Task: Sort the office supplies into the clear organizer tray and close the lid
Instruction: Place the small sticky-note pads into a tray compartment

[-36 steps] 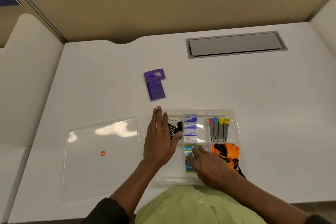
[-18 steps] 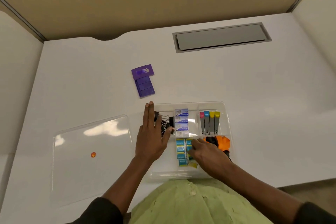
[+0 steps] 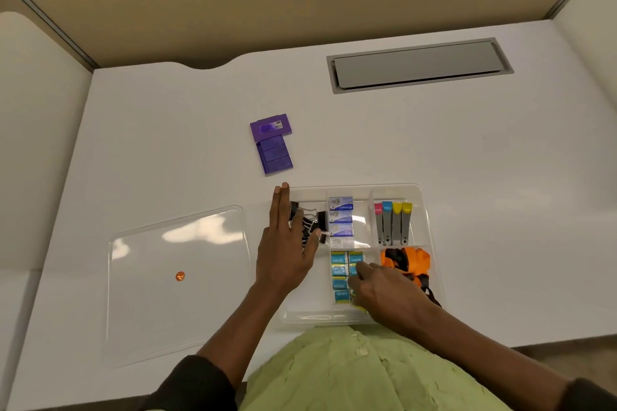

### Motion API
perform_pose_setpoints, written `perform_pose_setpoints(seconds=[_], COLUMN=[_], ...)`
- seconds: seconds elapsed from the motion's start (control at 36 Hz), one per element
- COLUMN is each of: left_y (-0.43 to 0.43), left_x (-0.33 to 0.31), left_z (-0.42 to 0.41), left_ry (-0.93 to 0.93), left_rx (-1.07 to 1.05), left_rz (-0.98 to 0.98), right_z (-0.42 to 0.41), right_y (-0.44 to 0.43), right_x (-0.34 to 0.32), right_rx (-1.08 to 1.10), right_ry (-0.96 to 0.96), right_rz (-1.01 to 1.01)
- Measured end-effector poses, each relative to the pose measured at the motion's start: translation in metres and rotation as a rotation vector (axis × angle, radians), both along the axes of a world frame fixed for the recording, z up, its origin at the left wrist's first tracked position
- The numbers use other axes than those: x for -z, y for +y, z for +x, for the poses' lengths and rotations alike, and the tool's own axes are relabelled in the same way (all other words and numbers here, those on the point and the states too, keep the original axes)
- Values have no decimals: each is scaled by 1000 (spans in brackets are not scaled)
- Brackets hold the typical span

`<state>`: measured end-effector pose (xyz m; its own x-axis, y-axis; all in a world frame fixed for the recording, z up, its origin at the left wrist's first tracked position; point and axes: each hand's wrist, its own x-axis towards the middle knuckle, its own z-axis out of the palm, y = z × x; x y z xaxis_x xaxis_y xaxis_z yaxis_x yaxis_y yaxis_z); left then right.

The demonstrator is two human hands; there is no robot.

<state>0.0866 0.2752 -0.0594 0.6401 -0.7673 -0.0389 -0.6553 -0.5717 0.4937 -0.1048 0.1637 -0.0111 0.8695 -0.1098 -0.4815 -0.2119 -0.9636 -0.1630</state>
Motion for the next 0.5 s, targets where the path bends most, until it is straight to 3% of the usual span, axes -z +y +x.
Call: perform_pose_setpoints(seconds=[0.33, 0.5], left_y=[1, 1], left_x=[1, 1], left_z=[-1, -1], left_ry=[-30, -22], left_rx=[-21, -17], left_rz=[24, -1], right_z=[7, 2], right_y=[7, 3], right_x=[-6, -6], right_rx=[-121, -83], right_ry=[50, -43], right_rz=[-62, -44])
